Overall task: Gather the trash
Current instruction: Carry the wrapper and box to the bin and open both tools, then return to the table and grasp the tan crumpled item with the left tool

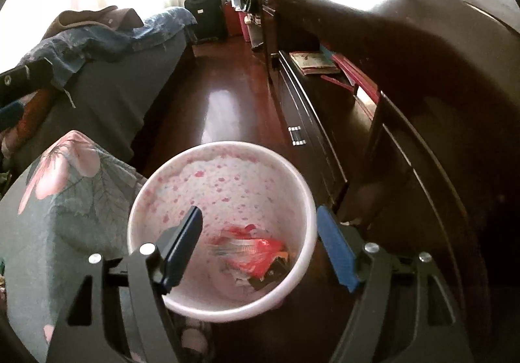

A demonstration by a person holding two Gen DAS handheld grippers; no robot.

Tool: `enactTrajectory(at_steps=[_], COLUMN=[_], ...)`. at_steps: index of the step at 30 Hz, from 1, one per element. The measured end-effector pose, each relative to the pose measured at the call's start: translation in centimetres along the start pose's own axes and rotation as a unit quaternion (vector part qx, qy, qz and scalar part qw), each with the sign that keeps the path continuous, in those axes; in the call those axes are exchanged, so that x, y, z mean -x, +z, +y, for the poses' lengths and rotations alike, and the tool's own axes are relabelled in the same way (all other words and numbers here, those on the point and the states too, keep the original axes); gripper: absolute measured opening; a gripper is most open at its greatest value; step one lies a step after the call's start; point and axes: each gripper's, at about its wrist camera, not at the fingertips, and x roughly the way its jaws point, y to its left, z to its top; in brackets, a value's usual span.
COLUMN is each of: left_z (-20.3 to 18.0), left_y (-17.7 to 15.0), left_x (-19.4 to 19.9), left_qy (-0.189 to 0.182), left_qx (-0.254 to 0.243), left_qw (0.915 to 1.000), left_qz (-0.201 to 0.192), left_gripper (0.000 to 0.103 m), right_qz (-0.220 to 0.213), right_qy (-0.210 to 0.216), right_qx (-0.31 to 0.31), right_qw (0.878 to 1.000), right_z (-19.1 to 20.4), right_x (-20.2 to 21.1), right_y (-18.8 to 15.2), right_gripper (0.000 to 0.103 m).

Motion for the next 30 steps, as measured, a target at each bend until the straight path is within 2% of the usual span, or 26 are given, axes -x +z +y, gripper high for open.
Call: enactTrajectory(at_steps=[5,16,21,28,30], left_z=[0.8,5.5,8.8,15.1,16.8], left_y=[0.0,-2.4,-5.2,-10.0,-11.4], left_x=[2.3,9.4,12.6,15.7,16.3], left_qy=[0.007,0.08,0.139,0.188,0.192], left_qx=[0.007,0.029,0.039,0.098,0.116], left_qw=[0.9999,0.9963,0.9895,0.9767,0.9736], left_qz=[-0.011,-0.016,-0.009,0.031,0.044], left_gripper=[0.08,0.084,0.088,0.089,0.087], right_qz=[0.001,0.007,0.005,0.007,0.008], right_qy=[0.0,0.044,0.08,0.128,0.137], right_qx=[0.009,0.025,0.055,0.11,0.123], right_qw=[1.0,0.999,0.995,0.986,0.983], right_z=[0.9,4.6,7.9,13.6,14.9], right_x=[1.4,7.8,10.9,14.0,14.7], right_y=[-1.0,-3.6,-4.4,-6.0,-6.4], right_gripper=[0.077,0.085,0.089,0.089,0.089])
